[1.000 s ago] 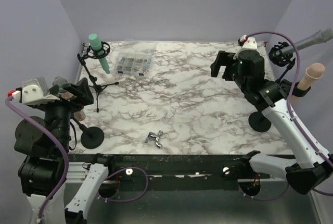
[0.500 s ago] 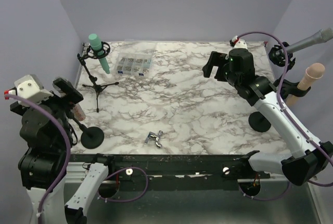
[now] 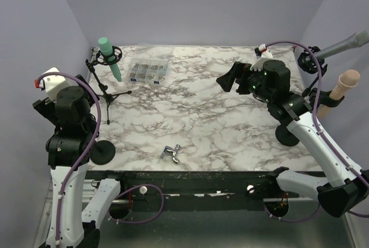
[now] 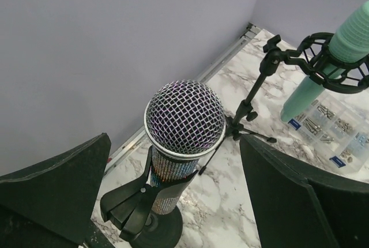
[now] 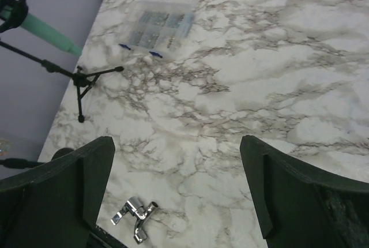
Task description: Remove the microphone from the stand
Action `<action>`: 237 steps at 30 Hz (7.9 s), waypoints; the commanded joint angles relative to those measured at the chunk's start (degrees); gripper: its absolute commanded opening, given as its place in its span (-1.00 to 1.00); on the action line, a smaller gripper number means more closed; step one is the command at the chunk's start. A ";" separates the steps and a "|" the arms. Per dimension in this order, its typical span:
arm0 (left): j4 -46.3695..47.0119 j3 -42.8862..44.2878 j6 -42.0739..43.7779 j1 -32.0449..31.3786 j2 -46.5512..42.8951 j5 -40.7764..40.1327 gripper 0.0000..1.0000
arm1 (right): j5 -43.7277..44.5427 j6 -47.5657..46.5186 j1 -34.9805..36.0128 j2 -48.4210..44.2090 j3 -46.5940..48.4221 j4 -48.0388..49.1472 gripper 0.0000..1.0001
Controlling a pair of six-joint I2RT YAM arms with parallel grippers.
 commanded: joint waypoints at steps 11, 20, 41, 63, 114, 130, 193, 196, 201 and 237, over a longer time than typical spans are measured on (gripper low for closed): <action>11.34 -7.07 -2.65 3.05 0.60 -5.36 0.97 | -19.50 -0.39 -0.20 3.30 -1.42 6.07 1.00; 12.71 -9.08 -4.28 4.06 1.20 -3.82 0.71 | -21.19 0.11 -0.20 3.21 -0.10 5.84 1.00; 21.02 -13.44 5.84 4.16 -6.84 22.04 -0.65 | -22.10 1.93 -0.11 1.72 -1.87 6.91 1.00; 33.47 -10.26 14.45 -3.21 3.02 58.84 -1.00 | -21.78 1.64 5.59 7.14 -1.02 9.37 1.00; 47.63 -30.67 8.37 -6.47 -23.17 36.80 0.97 | 27.78 6.59 38.30 25.11 24.50 8.92 1.00; 41.62 -26.75 6.04 -6.47 -17.45 33.77 0.97 | 48.93 3.44 43.28 35.81 34.97 6.30 0.78; 19.16 -7.22 16.67 -6.83 11.18 73.04 0.71 | 7.28 -13.38 27.23 26.98 17.37 26.06 -0.99; 19.02 -7.15 16.93 -6.87 11.44 72.65 0.29 | 7.50 -13.15 27.23 27.60 18.42 25.38 -0.99; 18.52 -6.73 17.02 -6.95 11.28 74.09 0.20 | 7.28 -12.22 27.24 27.75 18.17 26.01 -0.99; 12.51 -3.35 20.08 -7.18 15.66 73.46 -0.60 | 7.28 -12.89 26.36 29.69 21.54 25.36 -0.99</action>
